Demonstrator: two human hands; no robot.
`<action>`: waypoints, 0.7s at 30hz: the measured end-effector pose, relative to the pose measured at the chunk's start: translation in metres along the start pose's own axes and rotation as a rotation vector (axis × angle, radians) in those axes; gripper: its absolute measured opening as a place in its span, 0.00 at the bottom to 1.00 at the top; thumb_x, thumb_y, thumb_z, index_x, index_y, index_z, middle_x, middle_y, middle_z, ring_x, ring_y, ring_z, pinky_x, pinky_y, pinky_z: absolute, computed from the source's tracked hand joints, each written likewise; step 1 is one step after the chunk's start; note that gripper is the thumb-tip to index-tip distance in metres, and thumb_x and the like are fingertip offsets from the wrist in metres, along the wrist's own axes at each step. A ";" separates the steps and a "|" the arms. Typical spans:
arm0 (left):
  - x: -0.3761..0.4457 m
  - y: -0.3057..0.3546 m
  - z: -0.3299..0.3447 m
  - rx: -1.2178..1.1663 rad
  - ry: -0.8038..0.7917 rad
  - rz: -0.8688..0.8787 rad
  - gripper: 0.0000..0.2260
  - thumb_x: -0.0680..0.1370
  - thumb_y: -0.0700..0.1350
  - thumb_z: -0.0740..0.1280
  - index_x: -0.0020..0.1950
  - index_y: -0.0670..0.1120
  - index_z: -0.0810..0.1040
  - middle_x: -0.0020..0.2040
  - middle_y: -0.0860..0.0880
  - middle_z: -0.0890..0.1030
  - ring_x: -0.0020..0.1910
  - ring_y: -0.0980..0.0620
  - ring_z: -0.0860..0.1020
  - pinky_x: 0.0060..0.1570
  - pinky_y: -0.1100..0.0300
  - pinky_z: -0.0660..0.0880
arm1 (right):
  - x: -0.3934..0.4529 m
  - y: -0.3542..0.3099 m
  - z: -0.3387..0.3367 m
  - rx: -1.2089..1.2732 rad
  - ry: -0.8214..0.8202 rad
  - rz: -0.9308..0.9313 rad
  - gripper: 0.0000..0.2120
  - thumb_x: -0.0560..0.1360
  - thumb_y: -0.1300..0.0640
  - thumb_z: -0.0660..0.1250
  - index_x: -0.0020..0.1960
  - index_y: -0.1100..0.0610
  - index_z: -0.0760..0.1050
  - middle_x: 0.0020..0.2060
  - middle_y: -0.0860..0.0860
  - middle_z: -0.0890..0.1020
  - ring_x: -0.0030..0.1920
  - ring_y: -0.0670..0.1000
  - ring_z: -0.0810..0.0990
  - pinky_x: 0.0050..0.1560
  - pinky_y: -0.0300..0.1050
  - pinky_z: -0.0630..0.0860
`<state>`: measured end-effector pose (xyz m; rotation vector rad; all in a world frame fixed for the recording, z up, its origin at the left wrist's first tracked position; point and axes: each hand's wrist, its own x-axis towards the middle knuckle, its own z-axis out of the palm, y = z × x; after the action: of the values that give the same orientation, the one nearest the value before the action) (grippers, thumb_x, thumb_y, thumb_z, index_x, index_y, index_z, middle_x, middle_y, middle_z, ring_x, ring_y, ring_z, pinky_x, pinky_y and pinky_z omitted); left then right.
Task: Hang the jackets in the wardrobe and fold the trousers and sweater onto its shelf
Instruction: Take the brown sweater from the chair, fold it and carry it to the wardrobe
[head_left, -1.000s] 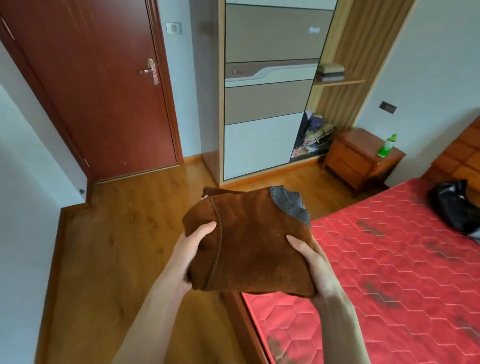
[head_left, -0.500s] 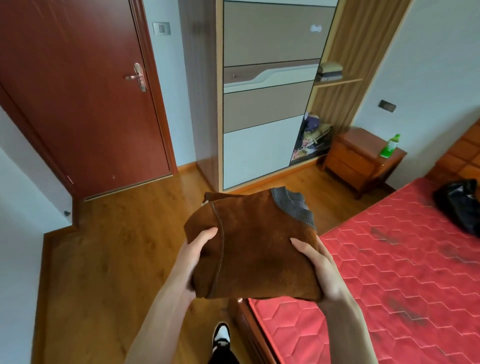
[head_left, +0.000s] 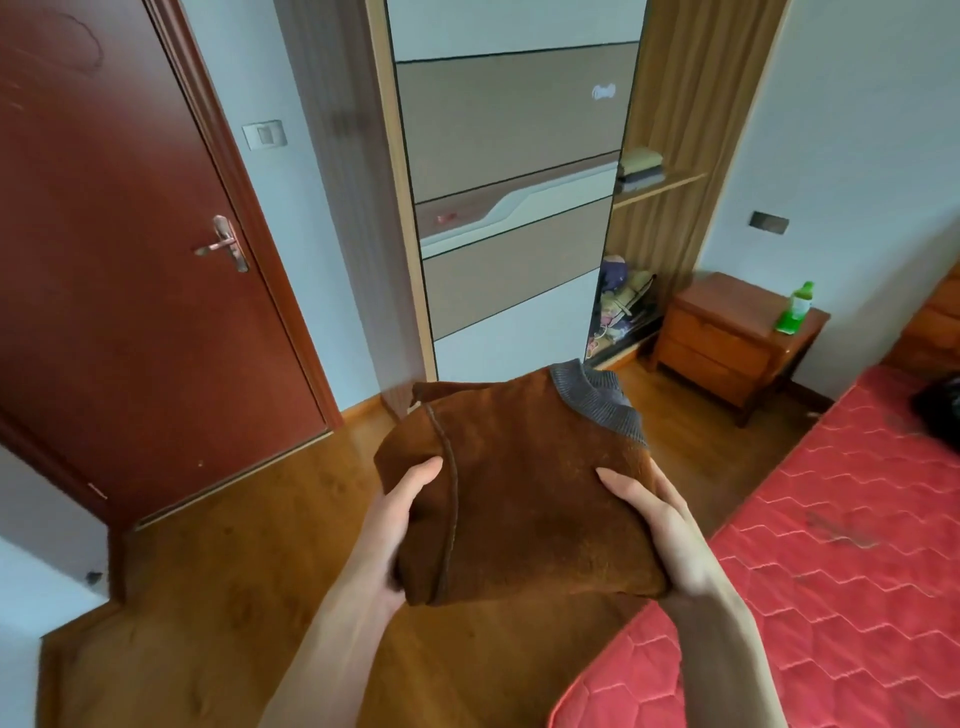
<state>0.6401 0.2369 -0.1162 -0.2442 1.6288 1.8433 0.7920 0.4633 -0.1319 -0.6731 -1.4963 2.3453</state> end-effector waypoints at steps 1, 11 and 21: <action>0.012 0.009 0.001 0.008 -0.013 -0.004 0.25 0.74 0.60 0.75 0.66 0.51 0.78 0.54 0.45 0.86 0.49 0.40 0.85 0.30 0.54 0.82 | 0.012 -0.004 0.004 -0.006 0.003 -0.002 0.27 0.70 0.44 0.81 0.66 0.43 0.80 0.60 0.58 0.86 0.58 0.63 0.86 0.53 0.60 0.84; 0.140 0.070 0.025 -0.016 -0.207 -0.075 0.27 0.64 0.60 0.78 0.60 0.51 0.80 0.46 0.47 0.88 0.41 0.43 0.88 0.33 0.51 0.83 | 0.122 -0.022 0.016 0.033 0.117 0.003 0.27 0.69 0.46 0.82 0.66 0.44 0.80 0.60 0.58 0.86 0.59 0.63 0.86 0.56 0.64 0.83; 0.307 0.159 0.091 0.079 -0.398 -0.081 0.30 0.68 0.59 0.80 0.68 0.53 0.80 0.56 0.43 0.87 0.52 0.39 0.87 0.49 0.41 0.84 | 0.259 -0.058 0.019 0.013 0.376 -0.087 0.30 0.67 0.42 0.82 0.66 0.43 0.80 0.60 0.56 0.86 0.59 0.61 0.86 0.60 0.63 0.82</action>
<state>0.3380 0.4267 -0.1338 0.0872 1.3874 1.6372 0.5610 0.5943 -0.1334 -0.9616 -1.3127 2.0213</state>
